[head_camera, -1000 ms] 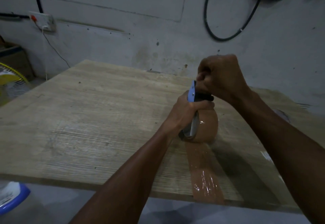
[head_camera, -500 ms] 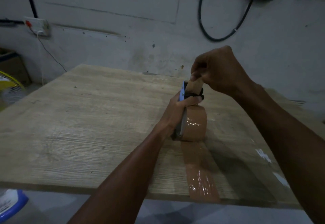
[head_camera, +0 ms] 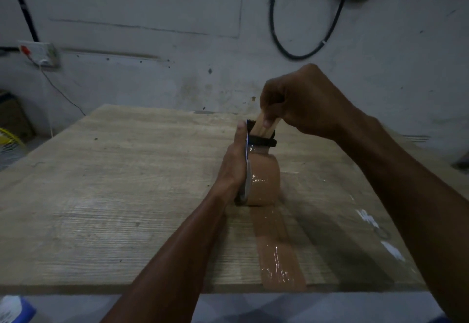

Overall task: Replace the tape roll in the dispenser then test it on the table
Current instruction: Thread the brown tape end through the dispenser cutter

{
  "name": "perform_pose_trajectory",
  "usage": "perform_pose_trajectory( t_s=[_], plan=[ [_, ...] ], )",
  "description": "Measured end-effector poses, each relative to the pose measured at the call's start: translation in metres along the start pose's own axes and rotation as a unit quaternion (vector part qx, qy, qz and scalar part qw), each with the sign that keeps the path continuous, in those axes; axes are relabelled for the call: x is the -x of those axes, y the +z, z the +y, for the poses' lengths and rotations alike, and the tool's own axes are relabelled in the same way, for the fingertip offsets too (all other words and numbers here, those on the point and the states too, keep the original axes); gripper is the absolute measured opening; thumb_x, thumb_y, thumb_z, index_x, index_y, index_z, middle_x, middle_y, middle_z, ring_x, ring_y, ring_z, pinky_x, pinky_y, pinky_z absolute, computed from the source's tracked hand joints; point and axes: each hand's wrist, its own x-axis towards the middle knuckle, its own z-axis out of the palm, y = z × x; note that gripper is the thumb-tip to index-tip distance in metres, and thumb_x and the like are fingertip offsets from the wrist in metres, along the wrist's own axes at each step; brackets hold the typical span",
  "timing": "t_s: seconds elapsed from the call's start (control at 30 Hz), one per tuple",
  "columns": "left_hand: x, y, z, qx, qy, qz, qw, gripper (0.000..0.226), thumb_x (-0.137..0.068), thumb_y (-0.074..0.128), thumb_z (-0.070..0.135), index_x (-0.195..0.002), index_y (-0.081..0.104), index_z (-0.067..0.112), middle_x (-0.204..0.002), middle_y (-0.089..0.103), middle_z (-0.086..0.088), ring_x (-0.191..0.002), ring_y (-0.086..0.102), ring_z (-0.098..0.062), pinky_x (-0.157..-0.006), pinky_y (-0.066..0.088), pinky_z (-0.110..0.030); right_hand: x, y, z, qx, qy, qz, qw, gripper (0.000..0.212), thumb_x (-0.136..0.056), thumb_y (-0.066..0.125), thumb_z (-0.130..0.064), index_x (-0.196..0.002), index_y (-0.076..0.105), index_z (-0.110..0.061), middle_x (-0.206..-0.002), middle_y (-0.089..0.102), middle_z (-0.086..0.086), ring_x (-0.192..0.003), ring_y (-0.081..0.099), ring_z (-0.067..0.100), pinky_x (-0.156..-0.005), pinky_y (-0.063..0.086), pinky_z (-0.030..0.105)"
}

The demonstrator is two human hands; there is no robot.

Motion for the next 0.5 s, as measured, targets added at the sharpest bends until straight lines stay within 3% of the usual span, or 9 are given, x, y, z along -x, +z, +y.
perform_pose_trajectory(
  t_s=[0.07, 0.13, 0.23, 0.3, 0.33, 0.4, 0.5],
  plan=[
    [0.002, 0.001, 0.002, 0.002, -0.010, 0.000, 1.000, 0.068, -0.072, 0.037, 0.093, -0.089, 0.077, 0.041, -0.110, 0.069, -0.031, -0.085, 0.065, -0.039, -0.092, 0.047, -0.066, 0.003, 0.001, -0.002, 0.021, -0.002, 0.004, 1.000, 0.010, -0.079, 0.078, -0.011, -0.088, 0.074, -0.016, -0.071, 0.066, -0.014, -0.058, 0.052, -0.010, -0.063, 0.050, 0.018],
    [0.001, 0.000, 0.000, -0.007, -0.017, 0.026, 0.999, 0.075, -0.062, 0.040, 0.098, -0.087, 0.078, 0.038, -0.107, 0.070, -0.032, -0.088, 0.066, -0.047, -0.094, 0.047, -0.068, 0.009, 0.004, -0.001, 0.018, 0.012, 0.025, 0.999, 0.008, -0.082, 0.076, -0.013, -0.090, 0.074, -0.014, -0.075, 0.069, -0.009, -0.060, 0.055, -0.004, -0.064, 0.053, 0.023],
    [-0.003, -0.004, 0.002, -0.013, -0.027, 0.077, 0.997, 0.090, -0.052, 0.044, 0.102, -0.090, 0.079, 0.028, -0.106, 0.068, -0.035, -0.099, 0.064, -0.055, -0.096, 0.048, -0.069, 0.026, 0.002, 0.002, -0.059, 0.065, 0.201, 0.976, 0.009, -0.088, 0.070, -0.019, -0.091, 0.073, -0.011, -0.081, 0.070, -0.008, -0.065, 0.059, -0.006, -0.066, 0.053, 0.013],
    [0.000, -0.007, 0.010, -0.003, -0.066, 0.121, 0.990, 0.109, -0.053, 0.046, 0.101, -0.112, 0.072, 0.013, -0.110, 0.069, -0.031, -0.105, 0.065, -0.050, -0.100, 0.047, -0.065, 0.044, 0.003, -0.004, -0.076, 0.099, 0.319, 0.940, 0.009, -0.089, 0.070, -0.017, -0.091, 0.072, -0.009, -0.080, 0.069, -0.007, -0.063, 0.060, -0.001, -0.065, 0.051, 0.010],
    [0.003, -0.008, 0.015, 0.002, -0.080, 0.133, 0.988, 0.110, -0.063, 0.044, 0.096, -0.122, 0.065, 0.006, -0.107, 0.072, -0.024, -0.104, 0.066, -0.045, -0.100, 0.049, -0.060, 0.055, 0.008, -0.012, -0.076, 0.103, 0.346, 0.929, 0.006, -0.088, 0.071, -0.014, -0.088, 0.073, -0.008, -0.078, 0.069, -0.003, -0.063, 0.060, 0.005, -0.065, 0.049, 0.011],
    [0.005, -0.001, 0.023, 0.034, -0.067, 0.137, 0.988, 0.089, -0.088, 0.037, 0.076, -0.124, 0.063, 0.000, -0.101, 0.076, -0.016, -0.094, 0.067, -0.034, -0.089, 0.054, -0.048, 0.079, 0.032, -0.033, -0.061, 0.066, 0.325, 0.941, 0.004, -0.086, 0.070, -0.009, -0.084, 0.072, -0.007, -0.076, 0.070, 0.004, -0.065, 0.059, 0.014, -0.067, 0.046, 0.018],
    [0.013, 0.014, 0.035, 0.119, -0.039, 0.162, 0.979, 0.064, -0.102, 0.034, 0.054, -0.132, 0.057, 0.002, -0.130, 0.063, -0.018, -0.089, 0.065, -0.026, -0.064, 0.056, -0.027, 0.106, 0.083, -0.061, -0.051, 0.081, 0.165, 0.982, 0.018, -0.088, 0.057, -0.019, -0.099, 0.070, -0.011, -0.090, 0.070, 0.005, -0.076, 0.063, 0.019, -0.070, 0.052, 0.030]
  ],
)
